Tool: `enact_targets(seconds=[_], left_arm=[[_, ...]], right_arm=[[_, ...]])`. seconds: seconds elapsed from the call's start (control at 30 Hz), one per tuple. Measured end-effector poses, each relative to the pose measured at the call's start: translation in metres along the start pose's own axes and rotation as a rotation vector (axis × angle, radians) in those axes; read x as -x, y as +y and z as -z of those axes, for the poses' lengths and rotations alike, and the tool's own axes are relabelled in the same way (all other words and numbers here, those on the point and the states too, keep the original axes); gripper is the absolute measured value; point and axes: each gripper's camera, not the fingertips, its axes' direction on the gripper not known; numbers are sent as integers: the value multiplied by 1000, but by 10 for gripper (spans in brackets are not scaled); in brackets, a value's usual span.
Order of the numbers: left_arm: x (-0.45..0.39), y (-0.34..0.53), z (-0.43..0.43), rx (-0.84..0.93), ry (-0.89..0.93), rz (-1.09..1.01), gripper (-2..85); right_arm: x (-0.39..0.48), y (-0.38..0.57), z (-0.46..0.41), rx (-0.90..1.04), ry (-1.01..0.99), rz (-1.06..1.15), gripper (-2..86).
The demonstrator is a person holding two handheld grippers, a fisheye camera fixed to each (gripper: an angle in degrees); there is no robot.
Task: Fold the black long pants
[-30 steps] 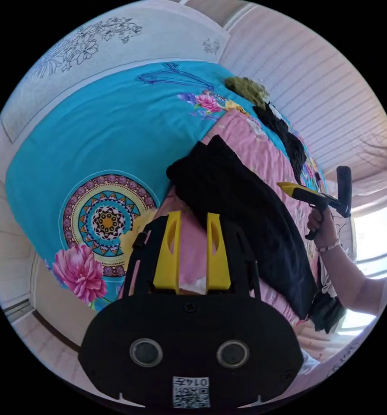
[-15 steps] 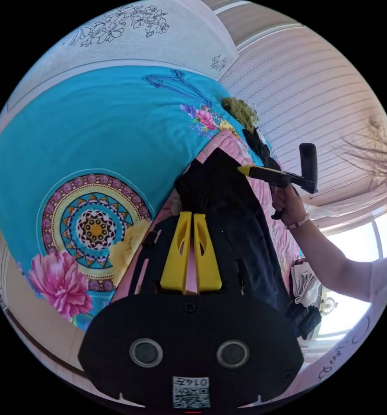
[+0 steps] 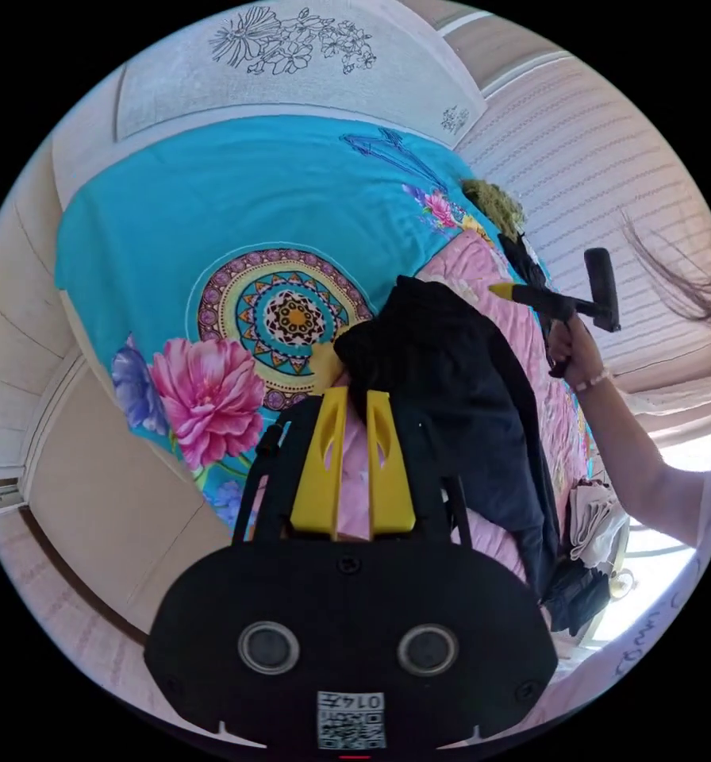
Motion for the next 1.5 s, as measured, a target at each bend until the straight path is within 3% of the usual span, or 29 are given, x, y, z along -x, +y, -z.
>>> enact_targets(seconds=[0.17,0.3,0.43,0.57,0.63,0.83,1.0,1.2,1.33,1.43,1.5], left_arm=[[-74,38,29,-9,-138,-290,32],[-155,79,-14,143,2,-460,41],[-249,123,-78,257,180,-550,49],[-328,147,-134,263,153,-667,53],[-351,149,-164,308,167,-673,55],[-418,155,-216,277,72,-763,60],[-444,174,-222,240,-9,-829,58],[-440,243,-216,308,21,-860,19],[-433,285,-258,339,-51,-797,-7],[-427,312,-293,327,-90,-833,-9],[-430,319,-300,311,-83,-856,-10]], right_arm=[[-3,150,102,-138,141,-151,61],[-5,297,114,-5,263,-424,98],[-2,395,95,88,161,-559,163],[23,454,81,141,208,-558,134],[22,494,70,191,295,-587,59],[-13,557,114,-24,272,-663,14],[-48,602,108,-20,182,-746,26],[2,650,137,-41,312,-726,9],[28,611,96,-101,170,-523,-2],[20,590,43,-37,366,-515,-6],[8,598,18,-27,381,-536,-8]])
